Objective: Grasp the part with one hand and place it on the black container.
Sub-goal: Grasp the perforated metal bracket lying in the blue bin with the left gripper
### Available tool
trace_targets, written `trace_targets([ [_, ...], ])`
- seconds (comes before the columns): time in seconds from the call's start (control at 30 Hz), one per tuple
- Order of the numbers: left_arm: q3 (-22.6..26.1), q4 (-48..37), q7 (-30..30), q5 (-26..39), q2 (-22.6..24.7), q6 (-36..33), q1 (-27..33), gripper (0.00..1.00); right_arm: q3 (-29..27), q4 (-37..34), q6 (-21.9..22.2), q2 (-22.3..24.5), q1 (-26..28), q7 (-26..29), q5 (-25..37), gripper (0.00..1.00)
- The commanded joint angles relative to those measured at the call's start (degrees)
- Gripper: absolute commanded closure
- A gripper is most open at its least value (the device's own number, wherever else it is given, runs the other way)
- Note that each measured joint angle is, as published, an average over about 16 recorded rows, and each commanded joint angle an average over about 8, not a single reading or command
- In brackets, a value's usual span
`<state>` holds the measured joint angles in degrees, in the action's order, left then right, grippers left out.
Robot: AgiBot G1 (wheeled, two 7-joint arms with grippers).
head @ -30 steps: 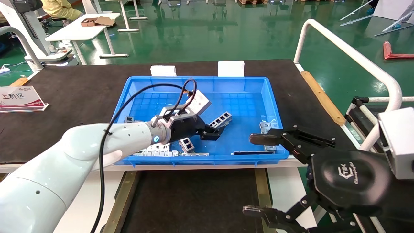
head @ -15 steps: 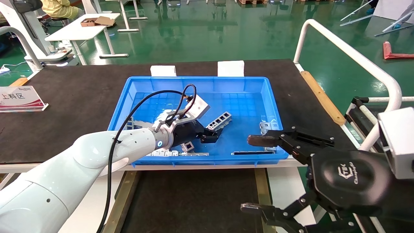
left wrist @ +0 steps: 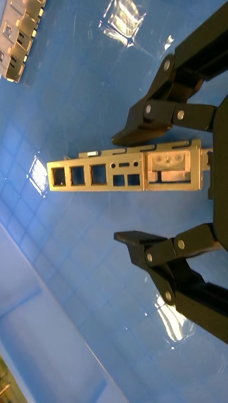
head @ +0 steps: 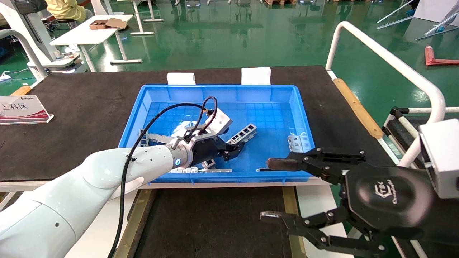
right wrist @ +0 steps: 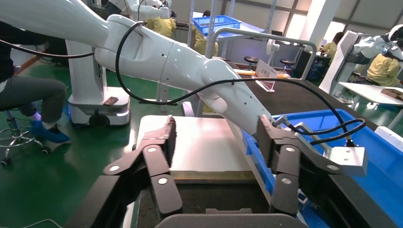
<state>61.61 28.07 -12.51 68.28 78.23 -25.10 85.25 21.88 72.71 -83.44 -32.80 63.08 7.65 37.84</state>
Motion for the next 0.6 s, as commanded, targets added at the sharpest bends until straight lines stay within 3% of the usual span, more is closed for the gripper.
trace_targets([
  [0.03, 0.60, -0.08, 0.25, -0.89, -0.01, 0.18, 0.06, 1.00, 0.00, 0.00, 0.00, 0.00, 0.00, 0.00, 0.00, 1.00],
  [0.6, 2.85, -0.27, 2.40, -8.42, -0.37, -0.27, 1.17, 1.00, 0.01, 0.00, 0.00, 0.00, 0.00, 0.00, -0.01, 1.00],
])
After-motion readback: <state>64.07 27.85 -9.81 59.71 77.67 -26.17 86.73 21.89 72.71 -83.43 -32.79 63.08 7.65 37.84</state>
